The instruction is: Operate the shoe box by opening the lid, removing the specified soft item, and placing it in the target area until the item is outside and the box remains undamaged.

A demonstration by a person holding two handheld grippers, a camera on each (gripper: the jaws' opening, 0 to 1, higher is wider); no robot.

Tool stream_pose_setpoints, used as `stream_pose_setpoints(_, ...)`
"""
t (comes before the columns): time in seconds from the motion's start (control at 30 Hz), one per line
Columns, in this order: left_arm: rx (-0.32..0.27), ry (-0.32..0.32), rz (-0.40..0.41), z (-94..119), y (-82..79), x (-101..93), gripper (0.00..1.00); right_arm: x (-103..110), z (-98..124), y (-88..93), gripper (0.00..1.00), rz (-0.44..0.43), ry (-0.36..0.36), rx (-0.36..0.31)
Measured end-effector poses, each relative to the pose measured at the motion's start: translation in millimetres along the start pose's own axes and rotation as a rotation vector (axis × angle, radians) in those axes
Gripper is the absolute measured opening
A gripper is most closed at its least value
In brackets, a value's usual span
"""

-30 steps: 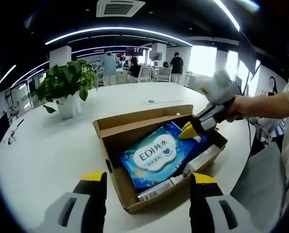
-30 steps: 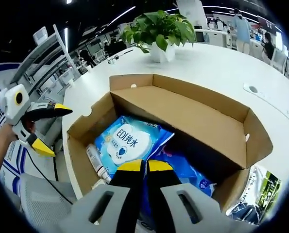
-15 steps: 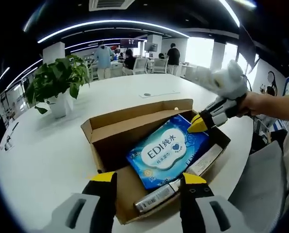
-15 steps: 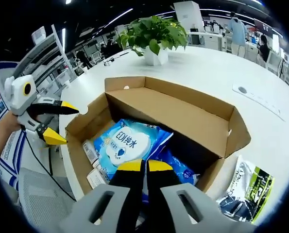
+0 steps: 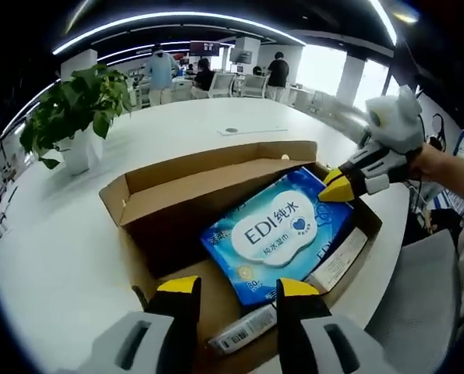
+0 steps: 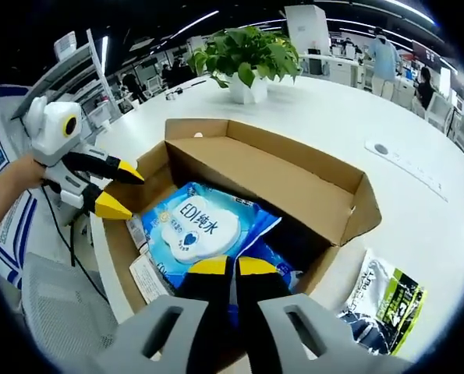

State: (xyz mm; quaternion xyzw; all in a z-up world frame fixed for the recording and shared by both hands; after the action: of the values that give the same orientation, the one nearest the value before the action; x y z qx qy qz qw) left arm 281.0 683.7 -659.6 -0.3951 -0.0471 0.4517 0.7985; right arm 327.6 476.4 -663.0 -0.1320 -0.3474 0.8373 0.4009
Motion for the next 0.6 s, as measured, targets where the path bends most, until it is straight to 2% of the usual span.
stream_pose_setpoints(0.33, 0.08, 0.029, 0.066, -18.0, 5.2, 7.7, 0.32, -4.1, 1.4, 2.7, 0.0, 0.055, 0.021, 0.0)
stream_pose_setpoints(0.47, 0.097, 0.048, 0.094, -24.2, 9.3, 7.6, 0.3, -5.9, 1.7, 3.6, 0.0, 0.059, 0.024, 0.001)
stream_pose_setpoints(0.6, 0.086, 0.074, 0.142, -27.6, 9.5, 6.8, 0.25, -6.4, 1.8, 4.1, 0.0, 0.058, 0.024, 0.0)
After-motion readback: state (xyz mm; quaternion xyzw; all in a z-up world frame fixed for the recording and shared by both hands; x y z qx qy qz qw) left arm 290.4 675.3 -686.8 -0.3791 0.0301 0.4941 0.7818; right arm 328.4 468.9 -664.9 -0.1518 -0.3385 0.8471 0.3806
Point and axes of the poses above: the point that each gripper's makers call its tool centre point, and the gripper's own axes: z roughly backward along the fingers, x roughly to its left, y roughly out of its underside, the point moved 7 cm from there along z, roughly backward along the fingers, and after that the axes turned 11 degrees about y, right-handed, at the moved point
